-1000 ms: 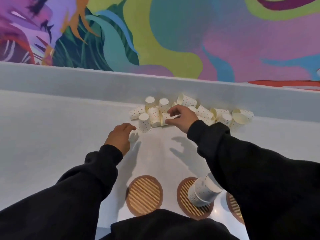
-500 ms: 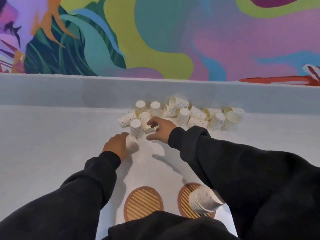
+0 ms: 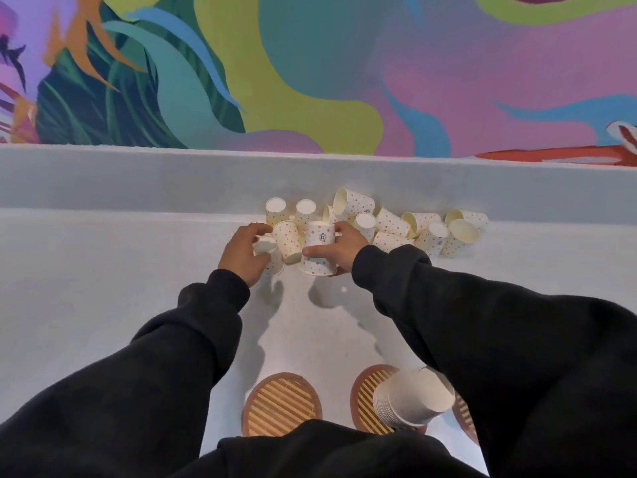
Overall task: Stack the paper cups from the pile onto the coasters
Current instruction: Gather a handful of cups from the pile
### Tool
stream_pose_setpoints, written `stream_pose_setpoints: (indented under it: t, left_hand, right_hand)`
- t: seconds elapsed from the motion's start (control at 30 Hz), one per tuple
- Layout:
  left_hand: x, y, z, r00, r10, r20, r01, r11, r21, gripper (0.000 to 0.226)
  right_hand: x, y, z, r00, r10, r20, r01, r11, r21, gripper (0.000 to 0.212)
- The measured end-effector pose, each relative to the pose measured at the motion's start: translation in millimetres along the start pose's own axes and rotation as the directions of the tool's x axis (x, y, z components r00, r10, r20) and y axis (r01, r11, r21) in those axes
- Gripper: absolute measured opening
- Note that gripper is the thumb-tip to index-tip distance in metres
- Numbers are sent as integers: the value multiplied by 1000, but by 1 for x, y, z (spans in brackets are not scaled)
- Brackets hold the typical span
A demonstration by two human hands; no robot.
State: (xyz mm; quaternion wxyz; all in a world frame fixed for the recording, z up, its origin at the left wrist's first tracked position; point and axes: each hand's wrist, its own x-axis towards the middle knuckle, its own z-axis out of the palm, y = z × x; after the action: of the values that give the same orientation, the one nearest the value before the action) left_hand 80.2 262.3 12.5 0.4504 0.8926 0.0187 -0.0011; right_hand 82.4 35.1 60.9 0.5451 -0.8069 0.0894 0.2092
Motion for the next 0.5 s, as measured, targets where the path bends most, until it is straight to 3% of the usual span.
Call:
stream_pose_setpoints:
  t: [0.1,0.17,0.37,0.43,0.5]
  left_hand:
    - [17,-17,9,998,-39,58,13,919,394,61]
    - [18,-25,19,988,-45,145,-15,921,389,66]
    - [11,-17,26,997,-71,-11,72,985,159,50]
    - [12,-8,17,973,-184,-139,173,981,-93,49]
    - [13,1,6,930,-311,-195,218,896,-387,48]
  right_hand:
    - [7,1,-3,1000,-4,-1,4,985,-173,64]
    - [11,3,-1,1000,-27,7,28,968,-247,68]
    - [12,13,-2,999,-39,29,46,955,-292,65]
    - [10,12,-6,998,-52,40,62,938,-340,65]
    - [9,12,-7,998,-40,48,55,927,-371,67]
